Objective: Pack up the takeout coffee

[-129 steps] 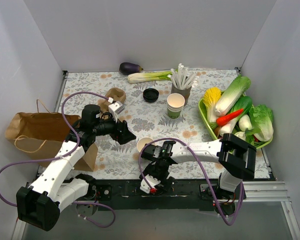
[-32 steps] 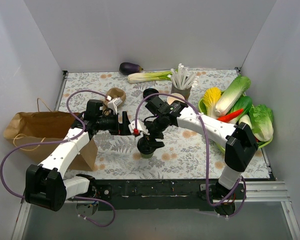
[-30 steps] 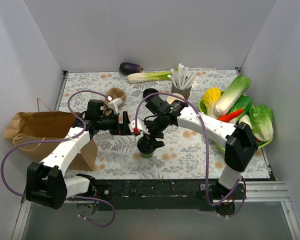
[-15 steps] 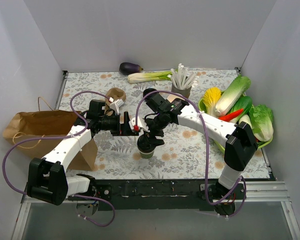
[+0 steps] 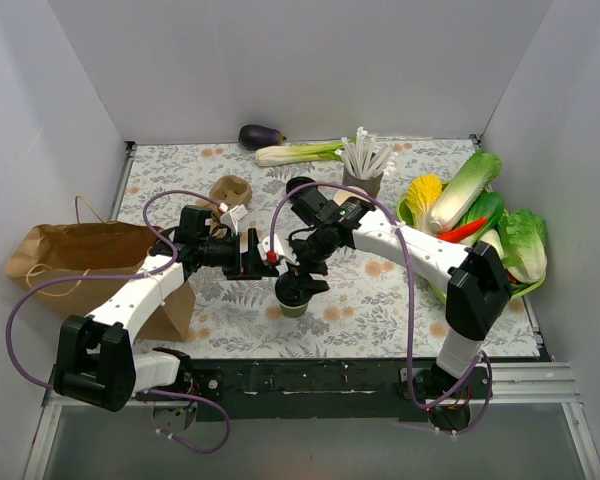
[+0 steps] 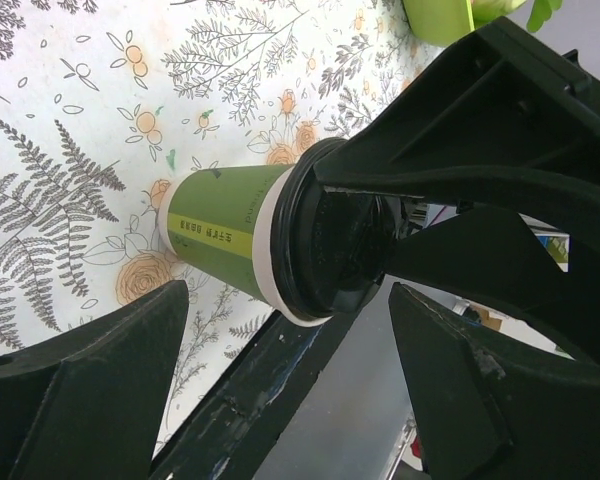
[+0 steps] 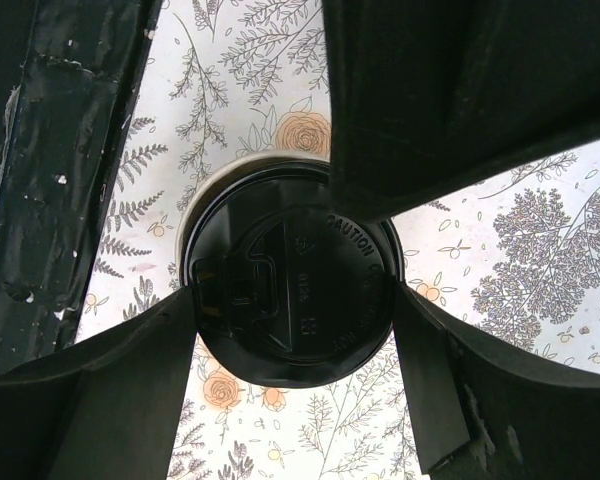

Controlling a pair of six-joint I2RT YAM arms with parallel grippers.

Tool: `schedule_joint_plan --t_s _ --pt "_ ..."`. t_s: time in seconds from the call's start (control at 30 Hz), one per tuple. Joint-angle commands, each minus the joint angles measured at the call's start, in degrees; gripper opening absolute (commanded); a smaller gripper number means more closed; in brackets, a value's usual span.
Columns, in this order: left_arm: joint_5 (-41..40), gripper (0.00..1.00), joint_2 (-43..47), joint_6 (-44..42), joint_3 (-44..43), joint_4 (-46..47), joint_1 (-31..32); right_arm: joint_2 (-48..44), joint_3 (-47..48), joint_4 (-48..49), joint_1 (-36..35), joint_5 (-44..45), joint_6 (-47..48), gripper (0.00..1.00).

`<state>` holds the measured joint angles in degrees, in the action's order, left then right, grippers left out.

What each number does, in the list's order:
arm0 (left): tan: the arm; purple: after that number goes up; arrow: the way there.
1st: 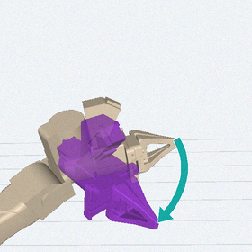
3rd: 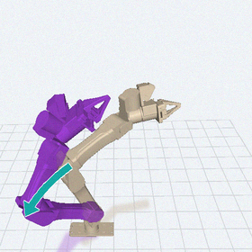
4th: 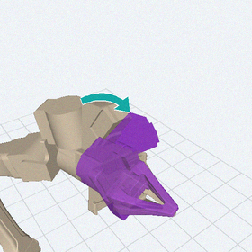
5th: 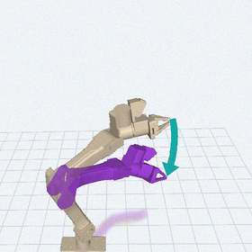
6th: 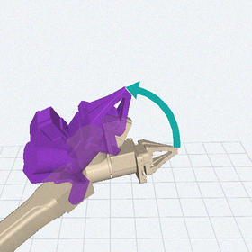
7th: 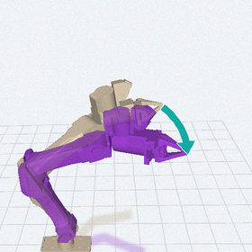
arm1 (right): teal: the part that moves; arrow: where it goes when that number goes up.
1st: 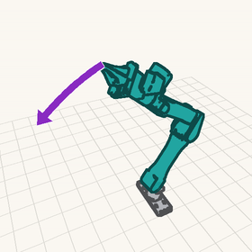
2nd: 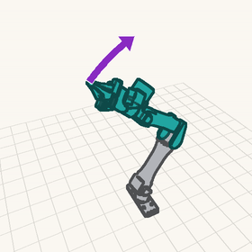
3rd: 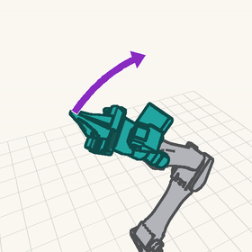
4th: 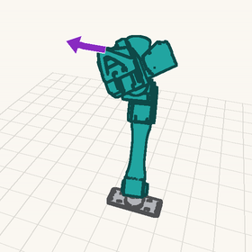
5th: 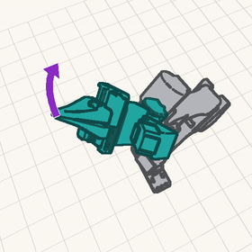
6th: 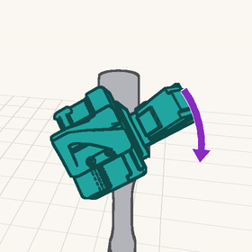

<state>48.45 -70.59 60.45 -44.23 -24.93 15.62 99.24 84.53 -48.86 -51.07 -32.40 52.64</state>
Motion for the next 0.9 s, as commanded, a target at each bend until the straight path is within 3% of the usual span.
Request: schedule_joint_plan --t_s 0.0,0.87 --pt "1.1 0.81 1.2 1.3 0.7 1.1 0.3 1.0 1.3 1.5 0.0 0.4 -1.2 0.78" --pt "2.5 0.81 0.5 3.9 2.7 1.4 0.4 -1.2 0.7 -0.3 -2.2 0.3 0.8 0.80"
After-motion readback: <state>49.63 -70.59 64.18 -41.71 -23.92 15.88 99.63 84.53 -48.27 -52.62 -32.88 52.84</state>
